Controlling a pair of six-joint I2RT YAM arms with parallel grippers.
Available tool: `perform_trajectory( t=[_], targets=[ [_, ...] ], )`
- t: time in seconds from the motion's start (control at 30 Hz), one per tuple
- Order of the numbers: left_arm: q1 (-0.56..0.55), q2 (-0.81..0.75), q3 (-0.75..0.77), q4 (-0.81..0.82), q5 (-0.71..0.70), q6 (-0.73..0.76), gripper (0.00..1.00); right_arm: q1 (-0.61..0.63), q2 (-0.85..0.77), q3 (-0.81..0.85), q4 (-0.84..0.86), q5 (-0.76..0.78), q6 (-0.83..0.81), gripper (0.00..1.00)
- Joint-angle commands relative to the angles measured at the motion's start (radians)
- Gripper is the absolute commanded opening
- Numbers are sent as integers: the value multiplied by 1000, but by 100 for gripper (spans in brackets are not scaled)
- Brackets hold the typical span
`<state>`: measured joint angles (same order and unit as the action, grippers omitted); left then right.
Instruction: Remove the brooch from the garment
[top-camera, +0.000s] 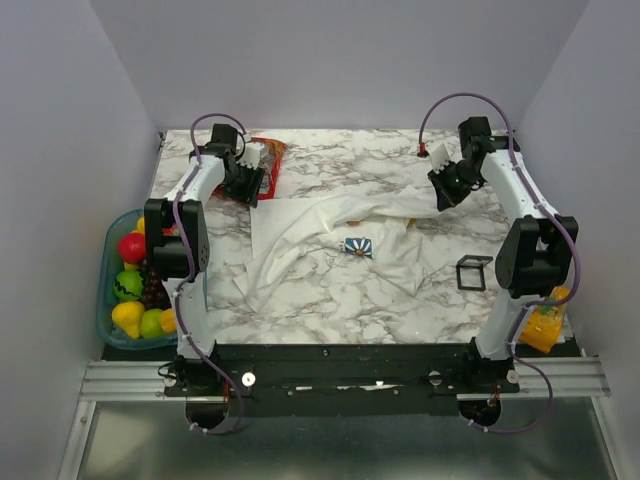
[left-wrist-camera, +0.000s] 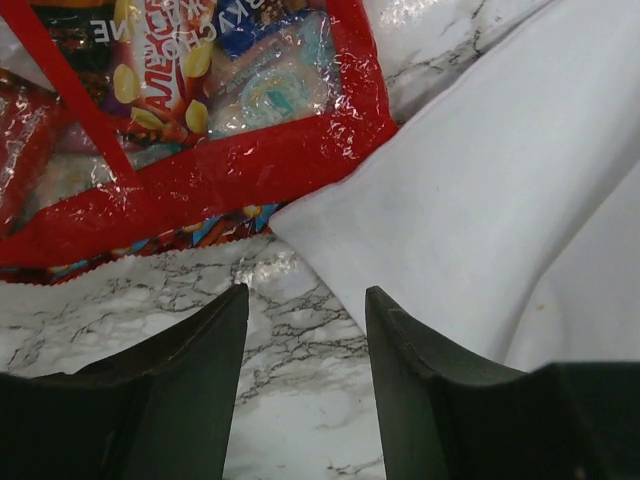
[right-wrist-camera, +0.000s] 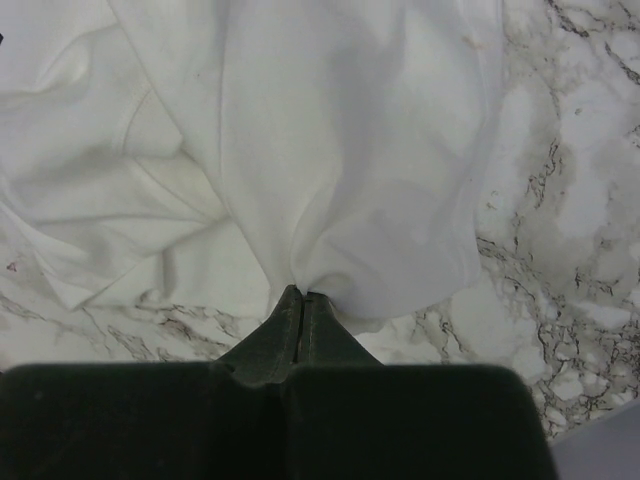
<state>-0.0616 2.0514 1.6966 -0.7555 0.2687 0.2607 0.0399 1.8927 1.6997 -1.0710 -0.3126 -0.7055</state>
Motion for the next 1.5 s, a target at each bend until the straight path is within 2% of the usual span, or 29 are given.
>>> perform_trajectory(
  t=[0.0, 0.1, 0.13, 0.2, 0.33, 0.47, 0.57, 0.67, 0.83, 0.93, 1.2, 1.23, 1.47],
  targets=[
    [-7, 78, 96, -8, -29, -15, 59, 2, 20, 38, -7, -33, 23, 0],
    [-4, 121, 127, 21, -75, -17, 61, 2, 23, 31, -7, -34, 24, 0],
    [-3, 134, 142, 27, -101, -15, 65, 2, 25, 29, -9, -36, 26, 0],
    [17, 196, 234, 6, -111, 8, 68, 2, 29, 26, -12, -37, 23, 1],
    [54, 308, 434, -79, -80, -1, 88, 2, 42, 38, -15, -39, 23, 1],
    [80, 294, 457, -85, -11, 17, 88, 2, 48, 49, -18, -42, 23, 1],
    [72, 232, 379, -120, 168, 18, 83, 0, 51, 51, -18, -49, 28, 0],
    [65, 158, 257, -122, 270, 31, 76, 0, 52, 49, -18, -49, 28, 0],
    [65, 133, 144, -123, 241, 32, 68, 2, 60, 44, -17, -59, 28, 0],
    [65, 144, 120, -110, 193, 28, 67, 2, 69, 60, -21, -62, 32, 1],
    [65, 188, 187, -81, 184, 6, 66, 2, 78, 74, -27, -63, 32, 0],
    [37, 193, 196, -81, 199, 6, 63, 2, 77, 71, -27, -62, 32, 1],
    [23, 230, 229, -110, 247, 17, 43, 2, 72, 51, -21, -49, 29, 1]
  ],
)
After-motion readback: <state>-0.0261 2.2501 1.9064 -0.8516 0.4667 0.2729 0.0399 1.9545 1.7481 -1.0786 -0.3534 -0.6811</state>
